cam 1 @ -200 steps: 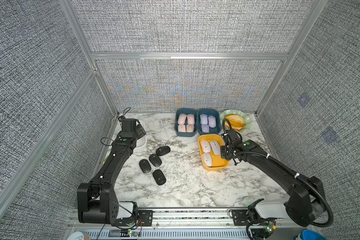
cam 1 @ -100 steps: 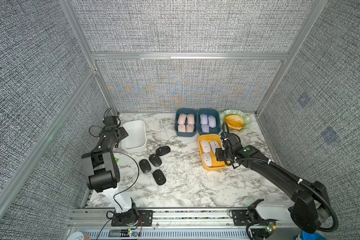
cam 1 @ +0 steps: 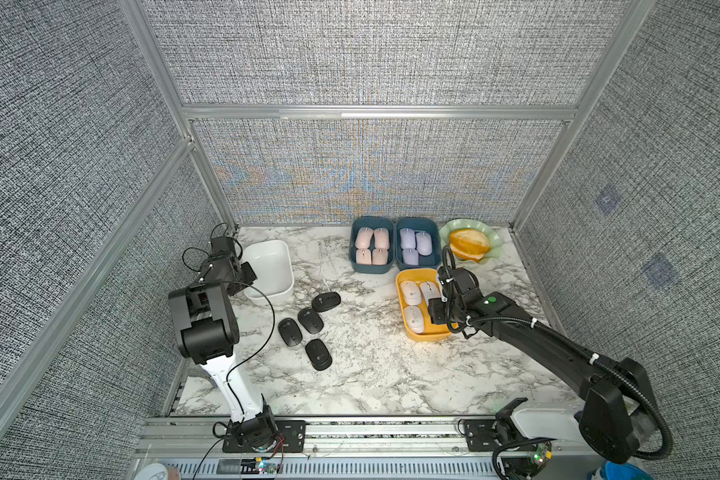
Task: Place the mice by color into the storage box
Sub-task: Pick up the storage box at the center of the board, then place the storage box at the center of the board.
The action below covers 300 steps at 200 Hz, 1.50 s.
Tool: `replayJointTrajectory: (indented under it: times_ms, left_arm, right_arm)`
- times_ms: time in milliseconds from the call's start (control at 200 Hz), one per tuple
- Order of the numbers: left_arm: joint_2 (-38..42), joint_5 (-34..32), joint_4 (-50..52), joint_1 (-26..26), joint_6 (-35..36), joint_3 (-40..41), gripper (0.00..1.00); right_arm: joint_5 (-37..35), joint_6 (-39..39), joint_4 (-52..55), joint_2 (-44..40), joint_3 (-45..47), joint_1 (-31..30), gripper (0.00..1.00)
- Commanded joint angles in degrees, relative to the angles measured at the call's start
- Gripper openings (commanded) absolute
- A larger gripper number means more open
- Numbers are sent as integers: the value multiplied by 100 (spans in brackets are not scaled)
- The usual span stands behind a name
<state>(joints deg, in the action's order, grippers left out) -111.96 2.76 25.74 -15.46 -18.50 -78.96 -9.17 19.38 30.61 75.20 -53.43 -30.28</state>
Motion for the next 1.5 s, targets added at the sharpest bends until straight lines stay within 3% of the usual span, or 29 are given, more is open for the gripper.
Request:
replayJointTrajectory:
  times_ms: [0,195,485,635,891,1096,1236,1496]
  left_arm:
    - [63,105,152,0,-48,-92,12]
    - [220,228,219,-3,-147,-149,6]
    - [1258,1283,-71,331,-443,169,1]
    - [1919,1582,-235,1027,-425,521,1]
    - [2550,934,224,2701,-548,497,1]
    - [3215,801,-531,3527,-1270,2143,1]
    - [3097,721,-880,4075,-1485,2755,0]
    - [2409,316,-881,4666,-1703,2542,0]
  right_arm:
    - [-6,-8,-65,21,-40,-18,60]
    - [-43,7,-46,19,-69,-48,60]
    - [-155,64,40,14,-158,-121,60]
    - [-277,155,106,19,-252,-170,60]
    - [-562,355,326,-122,-400,-318,60]
    - [-721,488,392,-242,-481,-390,60]
    - [-814,531,408,-260,-583,-410,60]
    - [-779,681,385,-304,-652,-555,60]
